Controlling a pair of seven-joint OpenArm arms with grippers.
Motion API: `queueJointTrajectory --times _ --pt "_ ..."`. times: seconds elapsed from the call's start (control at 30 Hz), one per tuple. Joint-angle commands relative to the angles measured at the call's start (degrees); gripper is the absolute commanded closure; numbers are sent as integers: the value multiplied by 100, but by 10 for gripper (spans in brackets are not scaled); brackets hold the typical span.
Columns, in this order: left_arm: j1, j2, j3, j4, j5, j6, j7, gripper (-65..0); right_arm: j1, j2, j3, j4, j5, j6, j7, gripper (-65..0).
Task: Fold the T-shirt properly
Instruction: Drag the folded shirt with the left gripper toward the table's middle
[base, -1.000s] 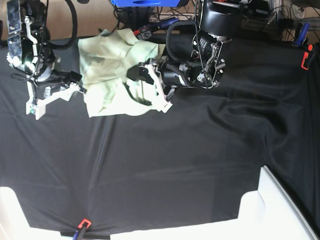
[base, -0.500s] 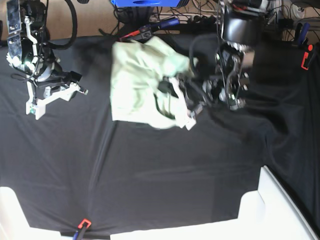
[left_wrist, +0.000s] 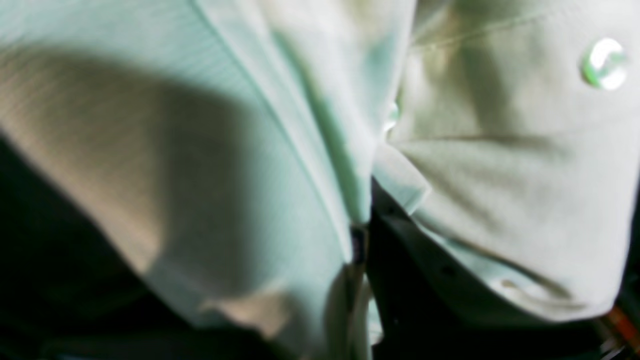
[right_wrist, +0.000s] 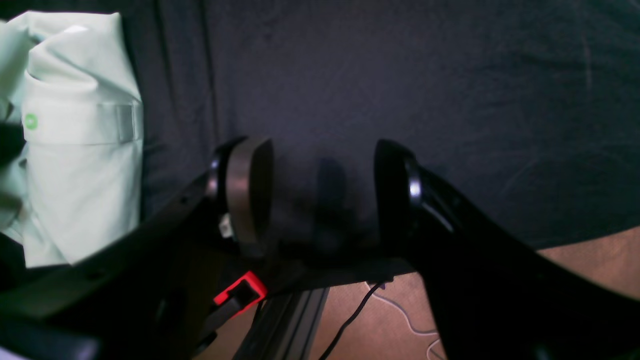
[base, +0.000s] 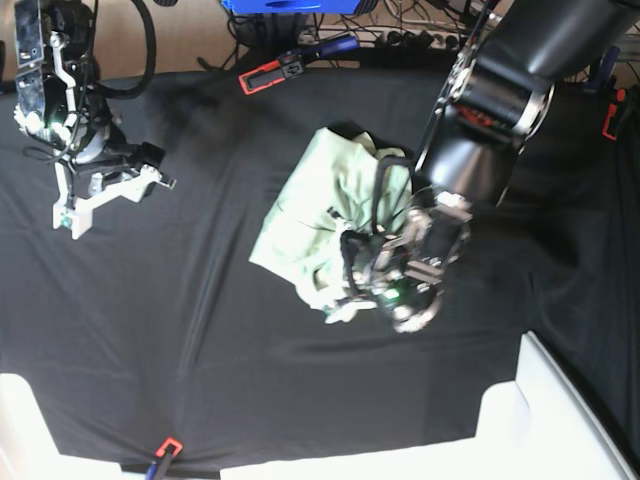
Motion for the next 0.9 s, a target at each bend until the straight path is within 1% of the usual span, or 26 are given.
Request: queueJointTrajectory --times 0.0,0.17,0.27,0.33,0.43,0.47,0.57,0.7,0.8,0.87 --pt "-310 77 56 10 189 14 -85 0 37 44 12 91 -2 45 69 -312" --pt "-635 420 381 -350 1385 22 -586 0 28 44 3 91 -2 45 69 -312" --pt "-635 657 460 -552 2220 14 -1026 0 28 44 3 91 -2 45 69 -312" --pt "-600 877 460 -737 2747 14 -1377 0 28 44 3 91 -2 45 69 -312" --pt "-565 1139 460 -1018 3363 5 -1835 0 37 44 3 91 -2 45 69 -312" --pt "-565 1139 469 -1071 3521 5 -2002 0 37 44 3 91 -2 45 69 -312" --pt "-556 1139 469 -1115 3855 14 -2485 0 37 44 3 82 -2 45 69 -312" --pt "-574 1139 469 -1106 3978 22 -2749 0 37 44 3 82 -11 45 69 -312" --pt "-574 1139 469 -1097 3978 14 -2793 0 63 44 3 38 -11 45 69 -312" --pt "-565 1139 469 -1071 3978 14 -3021 0 89 44 3 -41 -2 45 69 -312"
